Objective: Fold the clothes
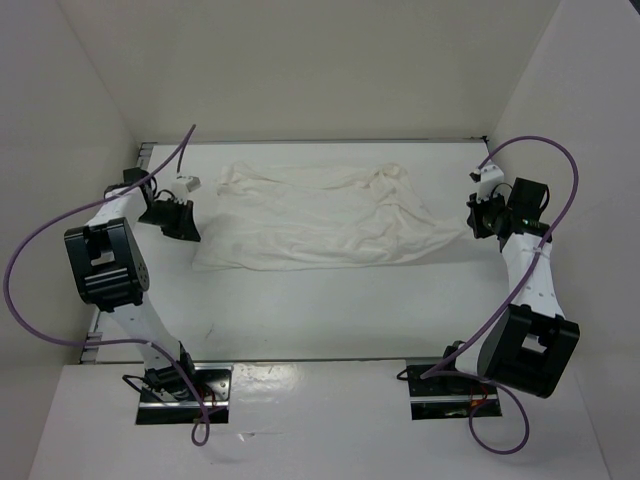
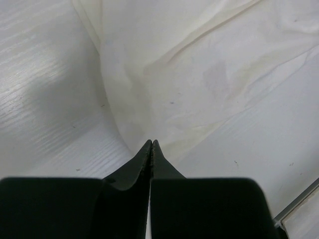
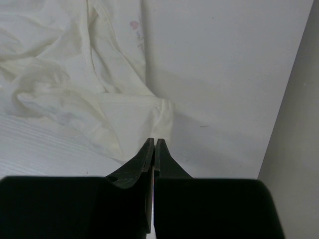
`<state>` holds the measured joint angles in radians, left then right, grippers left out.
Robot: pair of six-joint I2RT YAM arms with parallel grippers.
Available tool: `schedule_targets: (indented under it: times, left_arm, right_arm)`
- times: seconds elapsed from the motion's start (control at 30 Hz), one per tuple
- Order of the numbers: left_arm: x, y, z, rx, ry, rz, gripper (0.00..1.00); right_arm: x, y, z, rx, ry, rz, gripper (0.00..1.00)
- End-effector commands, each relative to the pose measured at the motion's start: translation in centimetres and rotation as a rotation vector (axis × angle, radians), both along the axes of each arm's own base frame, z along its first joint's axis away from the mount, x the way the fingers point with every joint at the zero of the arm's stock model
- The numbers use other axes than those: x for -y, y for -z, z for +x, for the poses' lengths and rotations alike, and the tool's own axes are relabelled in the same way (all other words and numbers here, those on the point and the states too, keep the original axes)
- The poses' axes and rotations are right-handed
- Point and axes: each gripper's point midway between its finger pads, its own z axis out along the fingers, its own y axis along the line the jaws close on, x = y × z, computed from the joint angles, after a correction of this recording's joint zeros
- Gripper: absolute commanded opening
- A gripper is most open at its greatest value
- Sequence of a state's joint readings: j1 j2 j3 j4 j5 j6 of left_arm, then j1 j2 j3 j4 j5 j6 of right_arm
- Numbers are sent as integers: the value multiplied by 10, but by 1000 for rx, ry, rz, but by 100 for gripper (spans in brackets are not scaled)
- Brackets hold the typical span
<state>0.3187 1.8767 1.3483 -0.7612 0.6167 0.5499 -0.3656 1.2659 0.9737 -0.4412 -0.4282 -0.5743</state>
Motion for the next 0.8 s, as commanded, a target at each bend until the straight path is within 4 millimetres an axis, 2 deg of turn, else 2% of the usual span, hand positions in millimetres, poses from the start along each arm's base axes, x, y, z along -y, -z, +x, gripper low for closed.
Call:
schedule_targets:
  times: [0.0, 0.1, 0.23, 0.33, 0.37, 0.4, 0.47, 0.5, 0.6, 0.77]
  left_arm:
    - [10, -21, -3, 47, 33, -37, 0]
    - [11, -15, -8, 38, 47, -37, 0]
    - [24, -14, -15, 17, 93, -64, 0]
    - [26, -9, -13, -4, 76, -56, 18]
    - [22, -9, -10, 6, 65, -52, 31]
    - [21, -9, -11, -1, 57, -47, 40]
    - [15, -2, -7, -3, 36, -49, 48]
    - [11, 0, -6, -8, 22, -26, 55]
    - [8, 12, -2, -44, -6, -24, 60]
    - [2, 31, 3, -77, -29, -8, 60]
  right_arm:
    - [0, -13, 0, 53, -7, -10, 0]
    - [0, -13, 0, 53, -7, -10, 0]
    - [0, -16, -1, 62, -7, -13, 0]
    - [0, -16, -1, 62, -7, -13, 0]
    - [0, -16, -1, 62, -7, -13, 0]
    - [0, -16, 0, 63, -12, -21, 0]
    - [-1, -15, -3, 63, -12, -21, 0]
    - [-1, -15, -3, 63, -12, -21, 0]
    - [-2, -16, -2, 65, -19, -15, 0]
    - [-3, -15, -5, 67, -19, -16, 0]
